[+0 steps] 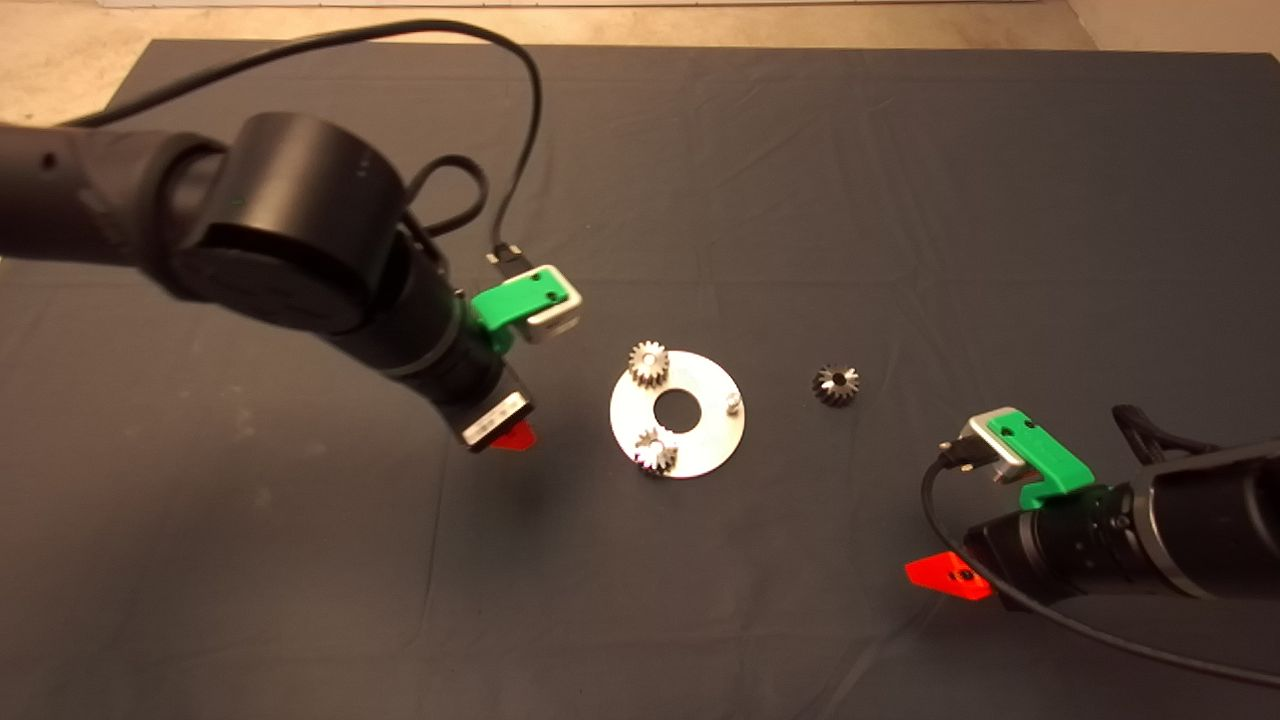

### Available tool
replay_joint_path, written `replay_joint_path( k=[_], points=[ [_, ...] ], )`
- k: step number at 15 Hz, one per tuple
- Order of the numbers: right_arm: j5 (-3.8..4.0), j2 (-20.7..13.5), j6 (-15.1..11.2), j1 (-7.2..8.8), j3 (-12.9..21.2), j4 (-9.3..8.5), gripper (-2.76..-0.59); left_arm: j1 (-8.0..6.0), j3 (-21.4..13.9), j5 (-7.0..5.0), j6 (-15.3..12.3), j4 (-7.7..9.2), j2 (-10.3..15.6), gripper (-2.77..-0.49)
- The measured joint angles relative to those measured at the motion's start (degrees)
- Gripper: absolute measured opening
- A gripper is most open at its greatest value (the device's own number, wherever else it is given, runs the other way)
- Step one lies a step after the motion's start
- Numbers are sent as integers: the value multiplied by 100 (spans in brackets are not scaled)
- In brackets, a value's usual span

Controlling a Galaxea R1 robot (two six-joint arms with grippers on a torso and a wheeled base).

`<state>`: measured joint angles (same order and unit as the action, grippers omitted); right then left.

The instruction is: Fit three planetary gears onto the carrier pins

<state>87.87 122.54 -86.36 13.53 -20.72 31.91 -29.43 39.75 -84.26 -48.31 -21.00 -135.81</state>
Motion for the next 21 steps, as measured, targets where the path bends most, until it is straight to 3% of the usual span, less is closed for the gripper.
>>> replay_joint_path(
  k=[2, 4, 7, 10, 16, 17, 19, 21],
  points=[
    [-2, 0, 20, 249, -1, 0, -61, 0, -503, -108, -260, 0, 474, -122],
    [-13, -7, 23, 487, -2, 3, -61, 0, -1179, -143, -713, -11, 695, -122],
    [5, -62, 38, 549, -2, 33, -61, 0, -1848, -239, -1534, -102, 834, -122],
    [-11, -62, 41, 620, -2, 165, -61, 0, -1979, -308, -1707, -168, 933, -109],
    [-16, -57, 66, 612, -30, 785, -61, 0, -2018, -311, -1897, -234, 934, -108],
    [-16, -51, 86, 587, -57, 902, -61, 1, -2024, -308, -1902, -236, 929, -98],
    [-2, -10, 118, 370, -206, 1122, -60, 41, -2026, -311, -1941, -243, 929, -92],
    [2, 158, 149, 100, -426, 1368, -61, 184, -2031, -311, -1950, -243, 932, -92]
  ],
)
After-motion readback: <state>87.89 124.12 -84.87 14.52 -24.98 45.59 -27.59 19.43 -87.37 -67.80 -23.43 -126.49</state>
